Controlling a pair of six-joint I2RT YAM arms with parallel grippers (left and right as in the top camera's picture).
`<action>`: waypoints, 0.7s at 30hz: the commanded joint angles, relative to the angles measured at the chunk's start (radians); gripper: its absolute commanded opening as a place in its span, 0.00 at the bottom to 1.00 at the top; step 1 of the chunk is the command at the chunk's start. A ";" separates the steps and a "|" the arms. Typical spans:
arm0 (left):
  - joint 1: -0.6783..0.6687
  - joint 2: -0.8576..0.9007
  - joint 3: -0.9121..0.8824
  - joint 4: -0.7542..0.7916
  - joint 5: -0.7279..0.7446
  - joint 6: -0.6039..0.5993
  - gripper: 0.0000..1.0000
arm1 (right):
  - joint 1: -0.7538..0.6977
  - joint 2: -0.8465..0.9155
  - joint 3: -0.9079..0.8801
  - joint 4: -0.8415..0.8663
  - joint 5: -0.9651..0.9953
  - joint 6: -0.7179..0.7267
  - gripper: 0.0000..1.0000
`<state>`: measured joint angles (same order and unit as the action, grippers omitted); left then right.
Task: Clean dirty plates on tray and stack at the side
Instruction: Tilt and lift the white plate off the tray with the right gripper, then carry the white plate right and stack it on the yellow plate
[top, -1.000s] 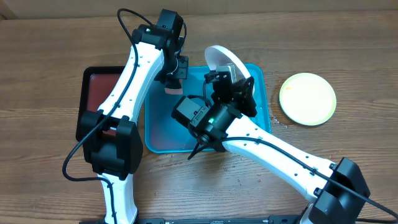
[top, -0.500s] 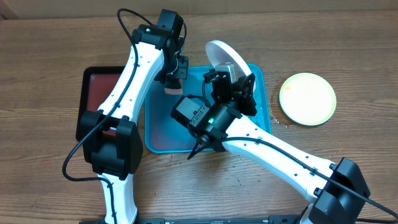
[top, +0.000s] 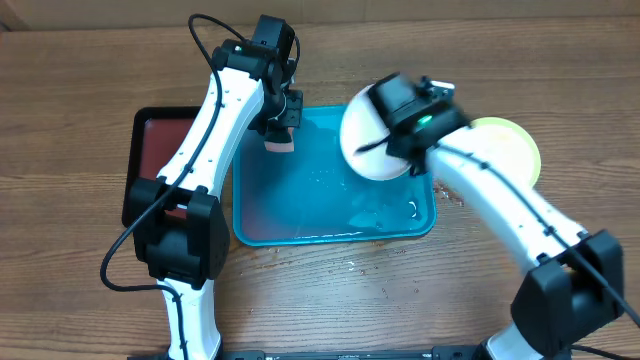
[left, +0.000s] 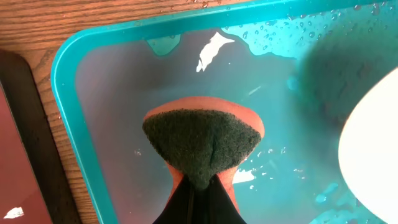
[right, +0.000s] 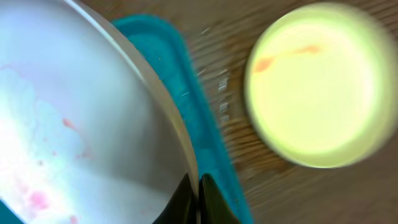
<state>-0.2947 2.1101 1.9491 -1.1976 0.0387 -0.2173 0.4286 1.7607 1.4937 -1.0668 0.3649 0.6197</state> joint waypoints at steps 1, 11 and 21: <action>-0.008 -0.005 -0.004 0.000 0.014 -0.024 0.04 | -0.153 -0.031 -0.002 0.025 -0.480 -0.161 0.04; -0.008 -0.005 -0.004 0.005 0.014 -0.031 0.04 | -0.558 -0.031 -0.002 -0.055 -0.581 -0.164 0.04; -0.008 -0.005 -0.004 0.005 0.014 -0.031 0.04 | -0.792 -0.031 -0.086 -0.031 -0.466 -0.145 0.04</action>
<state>-0.2947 2.1101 1.9491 -1.1965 0.0387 -0.2333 -0.3248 1.7603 1.4563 -1.1118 -0.1242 0.4858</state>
